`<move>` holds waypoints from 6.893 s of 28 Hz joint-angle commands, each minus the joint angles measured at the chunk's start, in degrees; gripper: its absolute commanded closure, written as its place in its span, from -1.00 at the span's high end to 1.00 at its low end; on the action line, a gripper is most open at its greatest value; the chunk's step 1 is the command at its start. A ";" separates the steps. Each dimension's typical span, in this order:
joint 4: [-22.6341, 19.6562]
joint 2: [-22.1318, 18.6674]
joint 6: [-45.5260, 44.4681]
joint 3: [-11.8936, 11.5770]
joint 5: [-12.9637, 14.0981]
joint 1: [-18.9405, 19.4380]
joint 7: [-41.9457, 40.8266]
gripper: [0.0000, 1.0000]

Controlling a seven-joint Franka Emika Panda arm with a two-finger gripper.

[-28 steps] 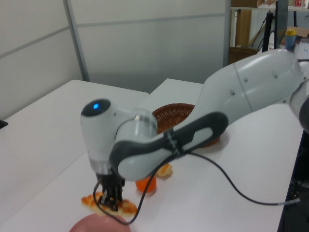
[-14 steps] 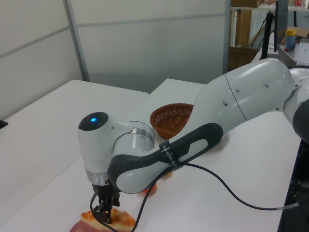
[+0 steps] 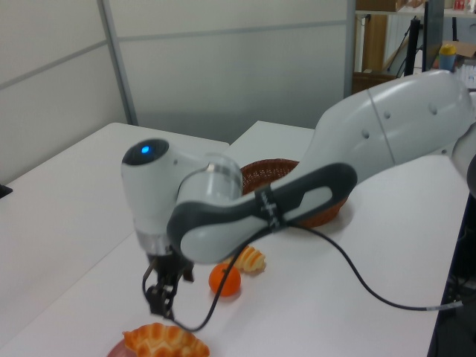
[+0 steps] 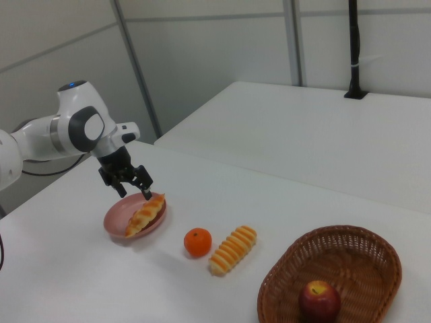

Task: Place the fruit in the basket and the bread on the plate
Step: 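Lower the gripper onto the orange and grasp it, then carry the orange to the basket and release beside the apple, then lower the gripper onto the striped bread roll and grasp it, then carry the striped roll to the pink plate and release it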

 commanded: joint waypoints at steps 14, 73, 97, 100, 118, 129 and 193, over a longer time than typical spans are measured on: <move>-4.12 -1.07 -1.72 -1.68 2.14 -12.27 -16.58 1.00; -1.48 0.43 9.26 -1.85 1.53 -35.90 -23.96 -0.32; -2.01 2.54 12.00 -1.50 -0.41 -41.63 -29.15 1.00; -2.01 0.79 8.75 -0.80 0.21 -40.93 -28.89 1.00; -5.09 3.41 2.85 -0.36 5.13 -24.14 -19.66 1.00; -6.14 6.67 4.79 -0.36 4.34 -22.82 -17.64 0.78; -2.80 3.86 13.49 4.47 -7.26 5.13 2.75 1.00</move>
